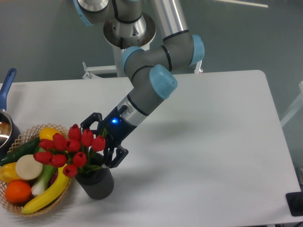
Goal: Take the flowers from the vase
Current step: 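Close the gripper on the tulip stems just above the vase rim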
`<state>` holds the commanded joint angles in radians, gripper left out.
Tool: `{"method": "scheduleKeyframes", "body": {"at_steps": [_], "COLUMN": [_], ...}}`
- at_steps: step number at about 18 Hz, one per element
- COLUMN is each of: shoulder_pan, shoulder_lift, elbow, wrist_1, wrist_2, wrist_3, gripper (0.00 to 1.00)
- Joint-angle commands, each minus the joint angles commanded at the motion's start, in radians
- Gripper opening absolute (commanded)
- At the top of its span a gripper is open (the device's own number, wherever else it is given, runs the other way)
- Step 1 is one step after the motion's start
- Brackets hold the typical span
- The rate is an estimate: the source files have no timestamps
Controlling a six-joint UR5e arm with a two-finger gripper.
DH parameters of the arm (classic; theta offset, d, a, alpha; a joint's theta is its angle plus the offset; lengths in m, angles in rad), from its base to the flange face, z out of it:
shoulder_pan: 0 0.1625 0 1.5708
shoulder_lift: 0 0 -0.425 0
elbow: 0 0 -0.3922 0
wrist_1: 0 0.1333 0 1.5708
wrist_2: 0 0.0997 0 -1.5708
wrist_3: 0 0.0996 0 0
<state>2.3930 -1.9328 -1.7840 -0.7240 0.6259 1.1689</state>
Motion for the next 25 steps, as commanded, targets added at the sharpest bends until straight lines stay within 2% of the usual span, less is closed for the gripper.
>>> {"method": "scheduleKeyframes", "body": {"at_steps": [7, 25], "shoulder_pan": [-0.006, -0.031], "shoulder_lift": [-0.011, -0.006], "elbow": [0.028, 0.018], "wrist_1": [0.0, 0.002], "wrist_2": [-0.008, -0.009], "wrist_3": [0.017, 0.017], "gripper": [1.0, 1.0]}}
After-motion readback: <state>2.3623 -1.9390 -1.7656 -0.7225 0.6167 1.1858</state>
